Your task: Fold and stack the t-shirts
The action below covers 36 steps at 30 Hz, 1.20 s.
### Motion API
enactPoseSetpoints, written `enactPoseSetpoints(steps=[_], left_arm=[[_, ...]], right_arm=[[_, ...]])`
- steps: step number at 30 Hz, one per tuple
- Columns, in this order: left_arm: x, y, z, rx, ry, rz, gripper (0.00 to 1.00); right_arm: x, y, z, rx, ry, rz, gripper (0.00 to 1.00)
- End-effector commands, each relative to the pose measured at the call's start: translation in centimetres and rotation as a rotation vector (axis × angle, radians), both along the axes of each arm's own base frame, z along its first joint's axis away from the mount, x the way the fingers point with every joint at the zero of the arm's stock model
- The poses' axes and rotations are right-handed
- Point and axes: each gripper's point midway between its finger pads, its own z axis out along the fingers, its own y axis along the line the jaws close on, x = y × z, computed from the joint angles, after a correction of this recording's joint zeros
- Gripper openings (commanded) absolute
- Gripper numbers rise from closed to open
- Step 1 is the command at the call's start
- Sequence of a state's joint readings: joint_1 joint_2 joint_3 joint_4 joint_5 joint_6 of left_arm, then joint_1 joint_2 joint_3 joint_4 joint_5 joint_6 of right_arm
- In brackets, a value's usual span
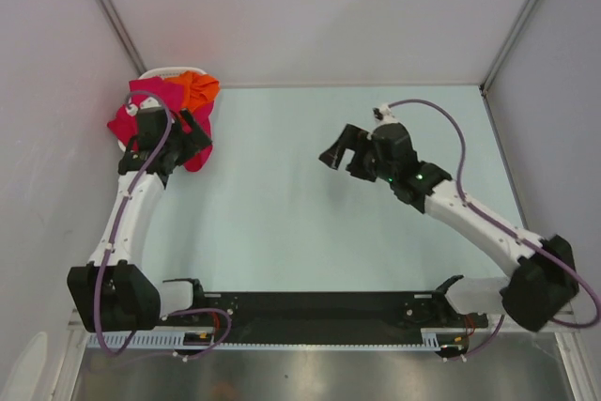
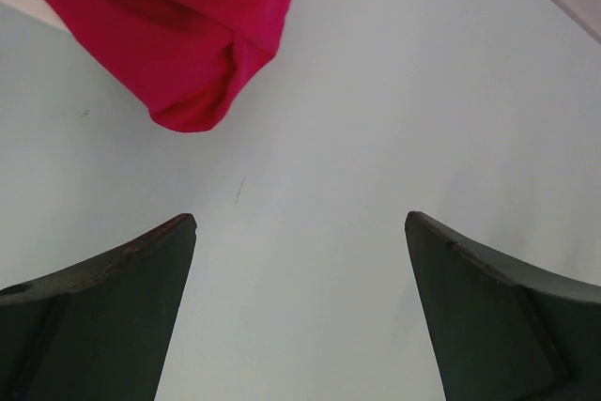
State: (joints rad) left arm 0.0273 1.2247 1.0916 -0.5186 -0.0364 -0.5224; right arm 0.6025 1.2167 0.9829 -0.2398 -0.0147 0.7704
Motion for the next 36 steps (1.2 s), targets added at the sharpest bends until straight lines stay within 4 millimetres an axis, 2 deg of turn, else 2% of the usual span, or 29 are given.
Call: enactPoseSetpoints(steps=[1,2,3,4,6,7,8,10,11,15,20,21,22,24,25,28,29,30,31,32,33,34,35,36], left_arm=[[1.4,1.6,2.5,-0.014,-0.059,0.035,1.00],[1.4,1.6,2.6,-0.015,-0.064,0.036,1.00],[1.3,1.6,2.9,-0.014,-0.073,0.035,1.00],[1.1,1.6,3.2,-0.012,-0.082,0.034,1.00],[0.9,1.6,3.2,0.002,-0.085,0.021,1.00],[0.6,1.0,2.9,-0.012,-0.079,-0.011,1.00],[0.4,0.9,2.7,-0.008,-0.077,-0.022,1.00],[0.0,0.7,1.7,-0.013,-0.058,-0.031,1.00],[-0.1,0.5,1.5,-0.020,-0.058,-0.041,1.00],[-0.5,-0.8,0.1,-0.065,-0.037,-0.095,1.00],[-2.3,-2.4,-1.8,-0.133,0.024,-0.143,1.00],[-2.9,-2.7,-1.6,-0.138,0.013,-0.153,1.00],[-3.6,-2.8,-2.7,-0.143,0.034,-0.154,1.00],[-4.6,-3.4,-2.7,-0.150,0.025,-0.168,1.00],[-5.3,-3.7,-3.7,-0.160,0.044,-0.168,1.00],[-6.2,-5.8,-4.5,-0.168,0.055,-0.216,1.00],[-6.5,-7.2,-4.7,-0.168,0.060,-0.255,1.00],[-6.8,-7.8,-5.3,-0.171,0.079,-0.256,1.00],[-6.9,-8.5,-5.5,-0.173,0.082,-0.272,1.00],[-7.4,-9.9,-5.7,-0.169,0.093,-0.310,1.00],[-7.7,-10.5,-6.0,-0.179,0.105,-0.310,1.00],[-7.9,-11.0,-6.0,-0.183,0.100,-0.319,1.00],[-8.3,-11.7,-6.1,-0.183,0.101,-0.338,1.00],[-8.7,-11.9,-6.7,-0.189,0.112,-0.329,1.00]], right_arm=[[4.6,7.8,8.0,0.193,-0.206,0.161,1.00],[5.0,8.4,8.4,0.188,-0.200,0.181,1.00],[4.7,8.7,6.9,0.131,-0.146,0.207,1.00],[4.9,9.1,7.3,0.116,-0.151,0.219,1.00],[3.9,8.6,5.8,0.052,-0.126,0.231,1.00],[3.1,7.9,3.8,0.018,-0.090,0.228,1.00],[2.2,6.5,4.0,0.006,-0.102,0.204,1.00],[1.0,4.6,3.0,-0.007,-0.090,0.152,1.00],[-0.1,2.9,1.6,-0.023,-0.080,0.110,1.00],[-1.9,0.6,0.4,0.013,-0.029,0.055,1.00],[-5.2,-0.3,-2.8,-0.076,0.058,0.061,1.00],[-5.9,-0.5,-3.7,-0.085,0.080,0.067,1.00],[-6.3,-0.5,-4.1,-0.084,0.092,0.074,1.00],[-6.9,-0.2,-4.8,-0.081,0.109,0.091,1.00],[-6.9,-0.2,-5.0,-0.086,0.109,0.087,1.00],[-5.4,-0.6,-5.7,-0.120,0.100,0.023,1.00],[-4.5,-0.9,-5.7,-0.136,0.088,-0.019,1.00],[-3.3,-0.5,-4.2,-0.112,0.065,-0.050,1.00],[-2.0,-0.1,-4.9,-0.135,0.075,-0.057,1.00],[-0.1,-0.2,-3.9,-0.118,0.044,-0.076,1.00],[1.2,-0.2,-3.8,-0.123,0.042,-0.085,1.00],[3.2,0.2,-1.2,-0.080,0.008,-0.097,1.00],[5.0,0.4,-2.2,-0.087,0.023,-0.097,1.00],[7.3,-1.2,-1.8,-0.086,0.018,-0.134,1.00]])
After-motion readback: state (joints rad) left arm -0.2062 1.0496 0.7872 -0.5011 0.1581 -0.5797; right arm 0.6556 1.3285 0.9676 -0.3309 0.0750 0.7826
